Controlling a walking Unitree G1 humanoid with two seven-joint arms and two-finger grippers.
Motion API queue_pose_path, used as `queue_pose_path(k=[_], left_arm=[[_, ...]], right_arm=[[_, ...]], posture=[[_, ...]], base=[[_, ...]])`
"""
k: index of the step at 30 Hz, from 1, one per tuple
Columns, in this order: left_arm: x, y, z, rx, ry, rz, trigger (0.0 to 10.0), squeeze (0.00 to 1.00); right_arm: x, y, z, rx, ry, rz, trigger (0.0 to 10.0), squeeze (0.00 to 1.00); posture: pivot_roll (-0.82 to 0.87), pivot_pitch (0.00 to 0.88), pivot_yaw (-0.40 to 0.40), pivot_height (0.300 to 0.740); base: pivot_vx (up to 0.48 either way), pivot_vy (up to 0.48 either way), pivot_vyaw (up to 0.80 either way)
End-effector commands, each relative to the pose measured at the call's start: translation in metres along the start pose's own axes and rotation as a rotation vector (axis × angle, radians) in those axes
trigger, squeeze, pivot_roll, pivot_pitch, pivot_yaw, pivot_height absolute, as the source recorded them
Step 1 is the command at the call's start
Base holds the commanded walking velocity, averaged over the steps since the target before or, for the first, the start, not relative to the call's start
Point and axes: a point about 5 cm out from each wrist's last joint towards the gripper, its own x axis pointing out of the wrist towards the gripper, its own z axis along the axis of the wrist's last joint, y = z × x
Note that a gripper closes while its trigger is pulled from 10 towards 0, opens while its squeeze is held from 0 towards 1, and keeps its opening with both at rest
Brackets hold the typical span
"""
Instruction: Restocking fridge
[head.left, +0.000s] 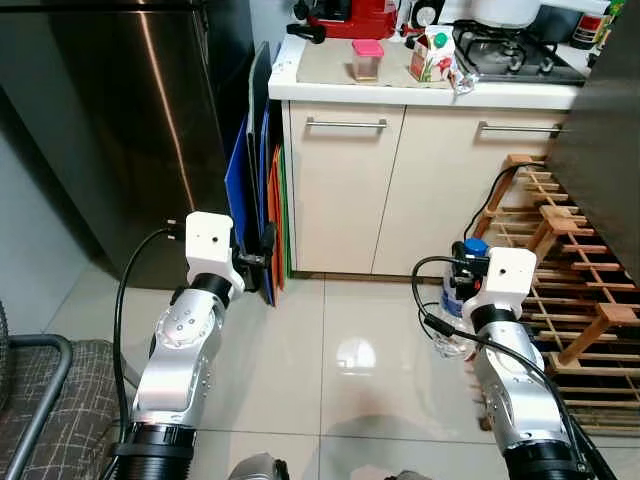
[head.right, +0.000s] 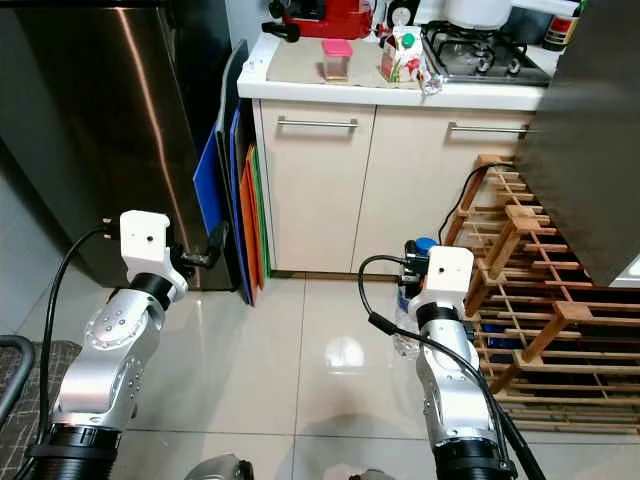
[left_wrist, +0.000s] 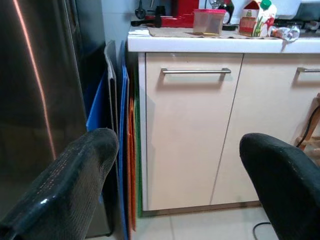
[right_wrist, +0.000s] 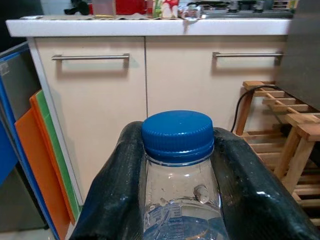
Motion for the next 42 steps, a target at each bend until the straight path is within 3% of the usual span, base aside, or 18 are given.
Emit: queue_pose_path(k=[1, 7, 19, 25, 28, 34, 42], left_arm=[[0.002, -0.002, 0.0, -0.02, -0.003, -0.001, 10.0, 0.0], [-0.007, -0.016, -0.009, -0.077, -0.007, -0.015, 10.0, 0.0], [-0.008, -0.022, -0.006, -0.105, -0.046, -0.038, 10.0, 0.0], [-0.005, -0.029, -0.005, -0.075, -0.062, -0.061, 10.0, 0.0], [-0.001, -0.032, -0.002, -0.021, -0.077, -0.092, 10.0, 0.0], [0.0, -0.026, -0.003, 0.012, -0.082, -0.094, 10.0, 0.0], [0.002, -0.02, -0.007, 0.03, -0.066, -0.088, 10.0, 0.0]], right_arm=[[0.006, 0.0, 0.014, -0.013, -0.052, 0.006, 10.0, 0.0], [0.01, 0.003, 0.018, -0.038, -0.064, 0.047, 10.0, 0.0], [0.015, 0.003, 0.017, -0.055, -0.039, 0.071, 10.0, 0.0], [0.016, 0.004, 0.017, -0.067, -0.043, 0.088, 10.0, 0.0], [0.016, -0.002, 0.015, -0.066, -0.04, 0.07, 10.0, 0.0], [0.01, -0.009, 0.003, -0.035, -0.004, 0.046, 10.0, 0.0], [-0.002, -0.004, -0.013, -0.036, 0.032, 0.057, 10.0, 0.0]], posture=[[-0.03, 0.0, -0.002, 0.71], [-0.03, 0.0, -0.033, 0.71], [-0.03, 0.0, -0.061, 0.71], [-0.03, 0.0, -0.065, 0.697], [-0.04, 0.0, -0.065, 0.693], [-0.04, 0.0, -0.061, 0.693], [-0.04, 0.0, -0.05, 0.693]], base=[[0.0, 0.0, -0.73], [0.0, -0.4, -0.1], [0.0, -0.476, -0.05], [0.0, -0.208, -0.48], [0.0, 0.0, -0.49], [0.0, 0.0, -0.52], [0.06, -0.42, -0.58]])
